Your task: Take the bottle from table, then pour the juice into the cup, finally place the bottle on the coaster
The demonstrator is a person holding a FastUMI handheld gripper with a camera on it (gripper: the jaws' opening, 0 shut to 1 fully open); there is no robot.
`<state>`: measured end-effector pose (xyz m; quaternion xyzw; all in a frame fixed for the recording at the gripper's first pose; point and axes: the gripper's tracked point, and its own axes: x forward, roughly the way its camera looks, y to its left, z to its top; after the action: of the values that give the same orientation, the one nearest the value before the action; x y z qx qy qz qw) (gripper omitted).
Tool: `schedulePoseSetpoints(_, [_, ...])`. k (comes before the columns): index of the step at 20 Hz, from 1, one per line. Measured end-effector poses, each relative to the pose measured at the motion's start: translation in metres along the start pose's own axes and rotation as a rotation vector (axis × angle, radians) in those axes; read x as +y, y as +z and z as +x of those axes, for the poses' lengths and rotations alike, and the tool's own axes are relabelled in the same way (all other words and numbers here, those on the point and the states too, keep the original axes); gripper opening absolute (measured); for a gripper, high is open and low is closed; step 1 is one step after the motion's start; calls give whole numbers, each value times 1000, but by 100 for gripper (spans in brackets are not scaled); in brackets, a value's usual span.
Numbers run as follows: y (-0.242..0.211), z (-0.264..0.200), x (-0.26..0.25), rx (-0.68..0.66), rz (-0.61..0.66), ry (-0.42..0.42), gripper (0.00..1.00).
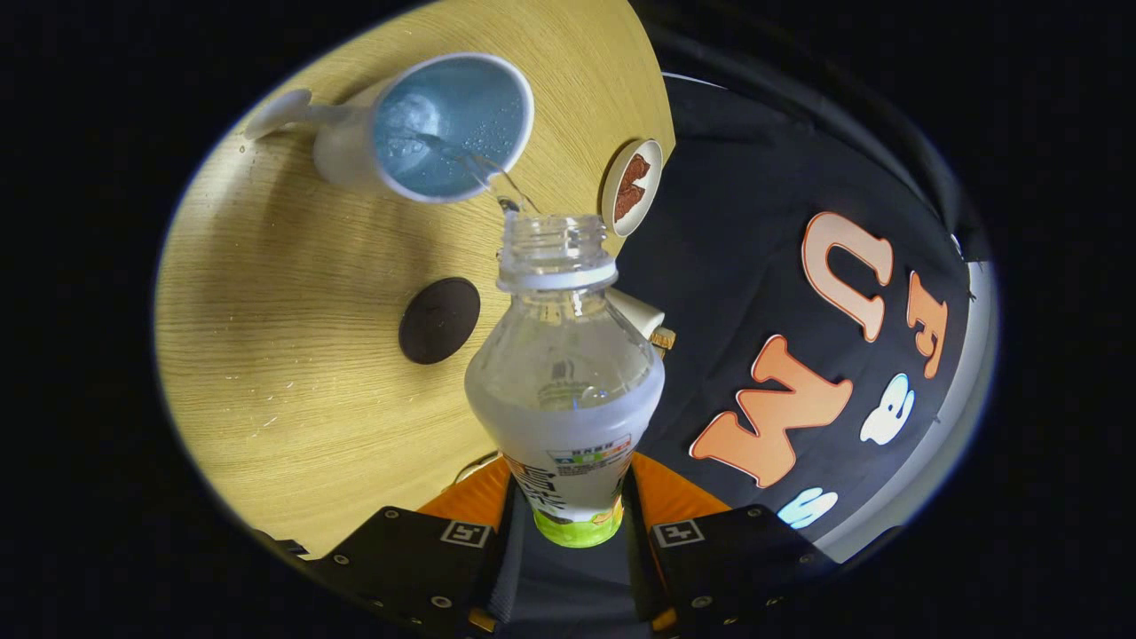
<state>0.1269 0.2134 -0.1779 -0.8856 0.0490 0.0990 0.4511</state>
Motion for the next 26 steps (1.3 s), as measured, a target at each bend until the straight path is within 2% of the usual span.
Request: schedulePoseSetpoints(26, [11, -1, -19, -35, -142, -37, 51])
